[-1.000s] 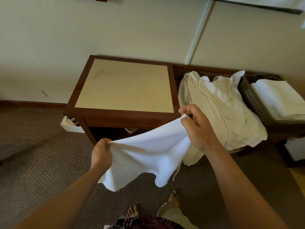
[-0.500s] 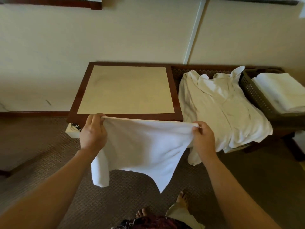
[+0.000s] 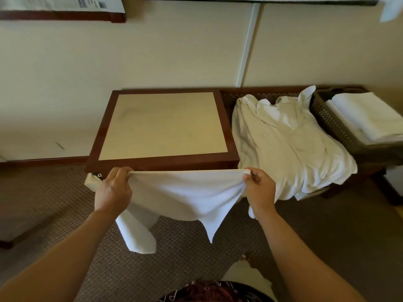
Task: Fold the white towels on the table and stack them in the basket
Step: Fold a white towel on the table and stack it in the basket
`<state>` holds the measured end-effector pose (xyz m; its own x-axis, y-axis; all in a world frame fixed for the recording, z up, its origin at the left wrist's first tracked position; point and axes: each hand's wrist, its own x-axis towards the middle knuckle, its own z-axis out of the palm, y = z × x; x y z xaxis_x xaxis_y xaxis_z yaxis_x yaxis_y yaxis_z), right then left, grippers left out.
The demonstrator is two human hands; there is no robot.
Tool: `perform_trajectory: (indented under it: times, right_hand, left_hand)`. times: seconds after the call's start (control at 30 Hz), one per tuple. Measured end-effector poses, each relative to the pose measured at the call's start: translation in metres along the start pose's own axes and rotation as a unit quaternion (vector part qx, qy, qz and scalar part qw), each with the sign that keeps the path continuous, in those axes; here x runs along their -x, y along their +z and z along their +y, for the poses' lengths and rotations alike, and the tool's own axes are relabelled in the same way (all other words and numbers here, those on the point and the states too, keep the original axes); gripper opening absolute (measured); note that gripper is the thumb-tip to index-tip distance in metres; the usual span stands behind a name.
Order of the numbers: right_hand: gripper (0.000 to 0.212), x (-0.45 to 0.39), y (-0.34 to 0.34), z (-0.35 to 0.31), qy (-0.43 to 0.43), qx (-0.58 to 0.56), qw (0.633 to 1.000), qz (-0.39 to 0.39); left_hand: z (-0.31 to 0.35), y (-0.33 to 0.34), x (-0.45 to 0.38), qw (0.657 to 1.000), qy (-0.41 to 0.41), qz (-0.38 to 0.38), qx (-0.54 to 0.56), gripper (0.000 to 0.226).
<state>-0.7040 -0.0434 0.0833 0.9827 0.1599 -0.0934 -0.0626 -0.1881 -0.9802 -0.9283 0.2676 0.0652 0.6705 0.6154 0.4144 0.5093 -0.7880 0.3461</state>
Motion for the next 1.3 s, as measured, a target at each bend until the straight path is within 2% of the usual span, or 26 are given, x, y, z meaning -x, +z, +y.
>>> perform_trajectory:
  times: [0.13,0.33,0.5,0.63,0.8,0.9,1.03,1.3]
  right_hand:
    - [0.018,-0.003,0.0,-0.003,-0.005,-0.013,1.0,0.017]
    - [0.02,-0.023,0.008,-0.011,-0.018,-0.015,0.999,0.046]
    - [0.02,-0.047,0.026,-0.011,-0.002,-0.005,0.999,0.052]
    - [0.012,-0.081,0.045,-0.001,0.025,-0.008,0.996,0.082]
    - [0.017,-0.174,0.092,-0.013,0.002,0.052,0.992,0.114]
    - [0.021,-0.243,0.126,-0.021,-0.006,0.099,0.988,0.122]
    - [0.026,-0.332,0.168,-0.021,-0.015,0.157,0.983,0.097]
    - [0.027,-0.513,0.248,-0.028,-0.036,0.205,0.977,0.047]
  left_hand:
    - [-0.001,0.001,-0.008,0.999,-0.013,-0.044,-0.003,0.019]
    - [-0.001,0.008,-0.035,0.999,0.007,-0.048,-0.011,0.022]
    - [-0.006,0.029,-0.064,0.998,-0.018,-0.065,-0.017,0.025]
    - [-0.012,0.047,-0.095,0.996,0.039,-0.077,-0.018,0.026]
    - [-0.013,0.08,-0.197,0.992,0.087,-0.076,-0.045,0.033]
    - [-0.011,0.101,-0.264,0.985,0.061,-0.14,-0.081,0.02]
    - [-0.013,0.134,-0.348,0.965,0.05,-0.231,-0.115,0.021]
    - [-0.026,0.227,-0.514,0.946,0.036,-0.279,-0.161,0.032]
